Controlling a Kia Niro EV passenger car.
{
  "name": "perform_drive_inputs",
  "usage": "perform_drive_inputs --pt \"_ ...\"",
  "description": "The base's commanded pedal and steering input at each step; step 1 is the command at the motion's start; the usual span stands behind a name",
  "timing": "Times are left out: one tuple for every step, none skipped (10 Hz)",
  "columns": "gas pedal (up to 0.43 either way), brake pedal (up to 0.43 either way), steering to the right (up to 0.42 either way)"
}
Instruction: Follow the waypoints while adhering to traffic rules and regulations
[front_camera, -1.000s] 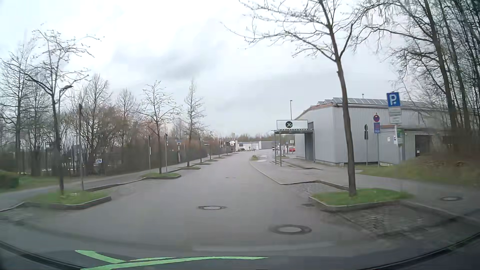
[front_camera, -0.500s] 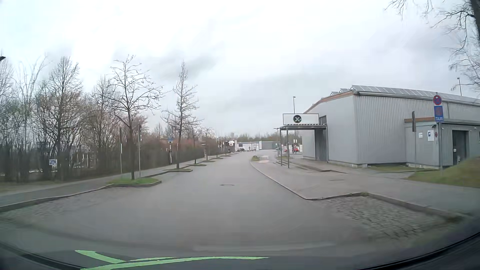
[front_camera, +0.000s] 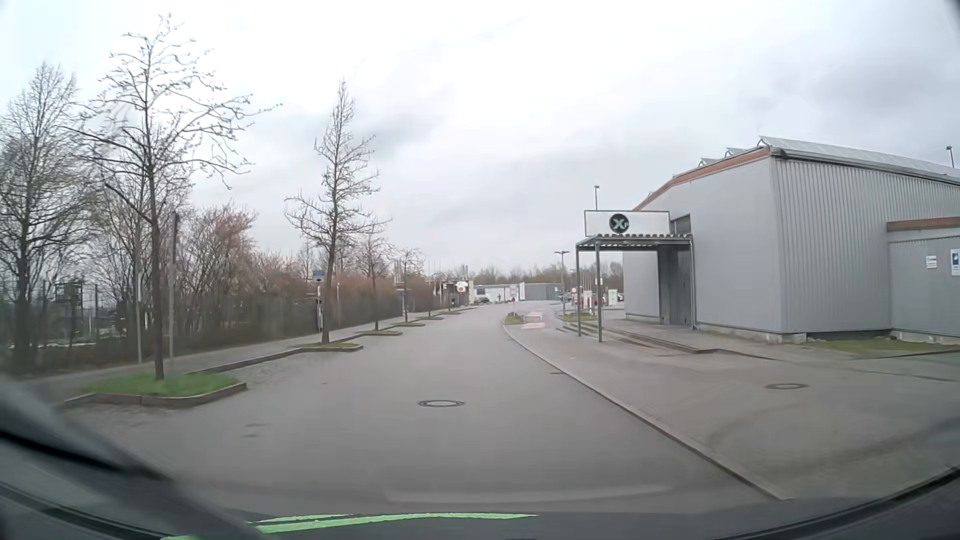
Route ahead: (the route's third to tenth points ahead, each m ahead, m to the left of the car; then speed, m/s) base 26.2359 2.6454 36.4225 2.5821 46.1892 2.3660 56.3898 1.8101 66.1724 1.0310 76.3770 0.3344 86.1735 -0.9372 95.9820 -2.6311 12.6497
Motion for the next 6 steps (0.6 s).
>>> perform_drive_inputs --pt "0.028 0.0 -0.001" --pt "0.028 0.0 -0.002" --pt "0.028 0.0 -0.002" --pt "0.028 0.0 -0.002" --pt "0.028 0.0 -0.002" --pt "0.028 0.0 -0.002"
